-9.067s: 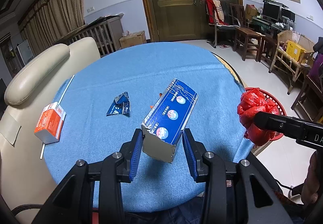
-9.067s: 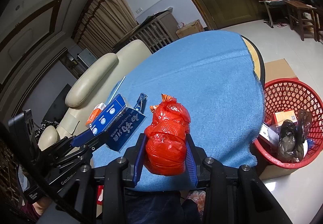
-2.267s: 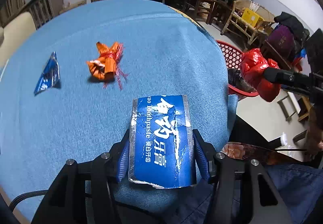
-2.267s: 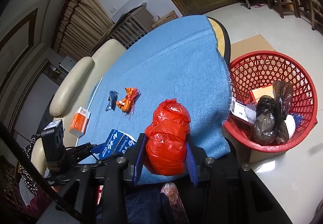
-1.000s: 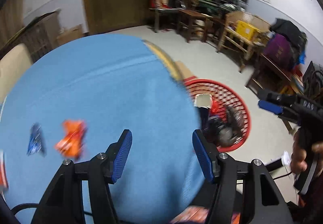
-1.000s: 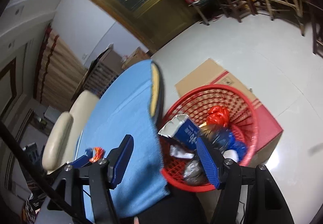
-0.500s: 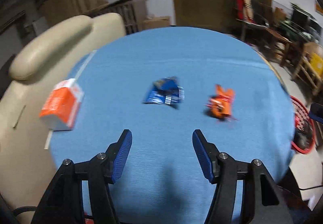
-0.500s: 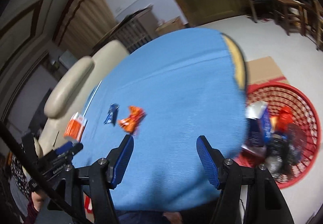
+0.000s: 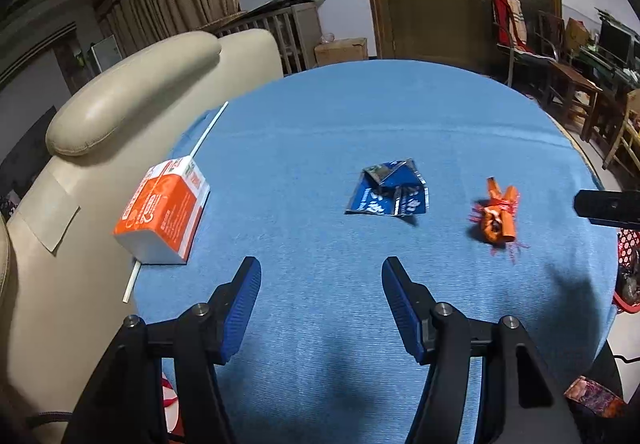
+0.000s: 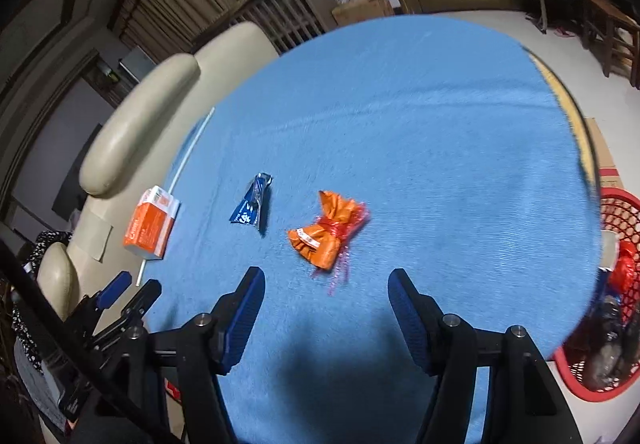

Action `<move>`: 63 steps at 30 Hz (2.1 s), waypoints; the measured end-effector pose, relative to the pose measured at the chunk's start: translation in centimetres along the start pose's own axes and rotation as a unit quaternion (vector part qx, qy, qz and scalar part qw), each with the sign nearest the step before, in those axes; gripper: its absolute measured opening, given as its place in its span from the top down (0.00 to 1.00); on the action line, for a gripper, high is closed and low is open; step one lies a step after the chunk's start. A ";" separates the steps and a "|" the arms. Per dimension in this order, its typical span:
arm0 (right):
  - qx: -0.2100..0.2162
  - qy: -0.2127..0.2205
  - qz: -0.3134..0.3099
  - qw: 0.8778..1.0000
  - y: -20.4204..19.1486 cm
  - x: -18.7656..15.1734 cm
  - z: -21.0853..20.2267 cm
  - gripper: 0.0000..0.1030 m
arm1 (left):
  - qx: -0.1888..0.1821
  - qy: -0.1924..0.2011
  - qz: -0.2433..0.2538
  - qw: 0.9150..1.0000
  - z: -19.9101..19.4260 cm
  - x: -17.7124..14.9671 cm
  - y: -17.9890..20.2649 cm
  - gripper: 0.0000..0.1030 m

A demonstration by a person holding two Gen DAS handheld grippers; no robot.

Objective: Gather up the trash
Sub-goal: 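Move both open tools back over the wrappers on the table, then grasp the orange candy wrapper with the right tool while the left tool grasps the crumpled blue wrapper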

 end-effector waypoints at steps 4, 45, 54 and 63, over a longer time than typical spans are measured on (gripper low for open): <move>0.003 -0.023 0.020 1.000 -0.4 0.8 2.8 0.37 | 0.004 -0.007 -0.002 1.000 0.8 -0.5 -0.8 0.38; 0.009 -0.036 0.019 0.999 4.1 2.2 5.9 0.78 | -0.184 -0.119 -0.081 0.972 14.5 5.7 6.2 0.56; -0.026 -0.047 -0.002 0.999 2.1 2.8 9.7 0.74 | -0.152 -0.067 -0.053 0.985 9.9 4.8 3.7 0.56; -0.037 -0.015 -0.006 0.999 1.7 2.8 8.8 0.32 | -0.135 -0.043 -0.073 0.987 6.6 3.0 -0.2 0.56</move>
Point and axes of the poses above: each gripper's, at about its wrist camera, not at the fingertips, and z roughly the way its jaws point, y to its right, x to its top, the point moved 8 cm from there along z, roughly the way its jaws point, and after that the axes turned 2 degrees about -z, right-handed, at the moved point
